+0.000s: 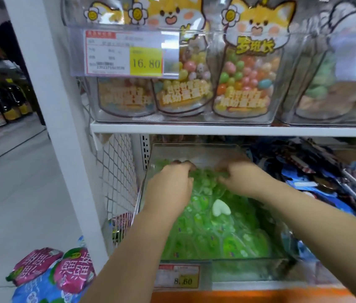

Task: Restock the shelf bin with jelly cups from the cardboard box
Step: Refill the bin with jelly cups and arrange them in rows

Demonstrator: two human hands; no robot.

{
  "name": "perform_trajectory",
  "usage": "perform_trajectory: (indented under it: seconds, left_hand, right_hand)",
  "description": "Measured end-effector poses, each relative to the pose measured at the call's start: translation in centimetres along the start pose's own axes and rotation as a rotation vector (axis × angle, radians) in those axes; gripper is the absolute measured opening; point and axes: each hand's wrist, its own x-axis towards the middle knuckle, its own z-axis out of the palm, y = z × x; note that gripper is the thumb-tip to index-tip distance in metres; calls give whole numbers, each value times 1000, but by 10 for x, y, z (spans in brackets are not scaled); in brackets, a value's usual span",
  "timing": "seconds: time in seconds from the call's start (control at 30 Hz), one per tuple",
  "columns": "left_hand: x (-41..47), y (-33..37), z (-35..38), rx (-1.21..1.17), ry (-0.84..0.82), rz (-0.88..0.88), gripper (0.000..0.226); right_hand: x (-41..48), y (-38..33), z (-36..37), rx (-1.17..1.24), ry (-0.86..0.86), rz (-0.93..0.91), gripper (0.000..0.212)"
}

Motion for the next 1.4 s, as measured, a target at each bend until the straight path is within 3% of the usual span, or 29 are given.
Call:
perform_trajectory:
  seconds: [0.1,0.23,0.4,0.53,0.63,0.7,0.8,0.9,1.07,1.17,1.27,1.33,1.4]
  left_hand:
    - [4,7,22,11,-186,-12,35]
    - [21,6,33,3,-337,-22,44]
    - [33,8,37,-75,-400,84,46]
    - [33,6,46,-135,-343,50,50]
    - [31,6,47,-237,-193,13,45]
    - [32,4,42,-441,-100,-81,41]
    - [31,4,31,-941,-66,-386,25]
    - [32,-1,23,-1112,49,-464,20]
    - [45,-11,12,-846,167,-353,19]
    - [53,-11,4,-537,154,-242,26]
    - [60,-14,1,2,6,-116,37]
    - [62,-21,2,384,-158,-71,41]
    - [62,-30,3,574,-290,-74,49]
  right_hand:
    - [-8,0,10,-33,104,1,28]
    - [-9,-6,17,-186,87,20,39]
    - [-1,-3,28,-237,115,61,43]
    - [4,-1,34,-231,142,67,37]
    - [2,-1,35,-236,238,44,33]
    - [1,-2,33,-165,338,40,29]
    - [5,-8,31,61,429,17,29]
    - [11,-18,21,414,378,-19,25]
    - [19,-26,-2,880,149,67,5]
    - [35,-25,10,965,178,179,25]
    - [52,-26,25,965,80,315,33]
    - [60,-23,36,1087,19,432,27]
    - [64,-22,42,1190,-26,516,21]
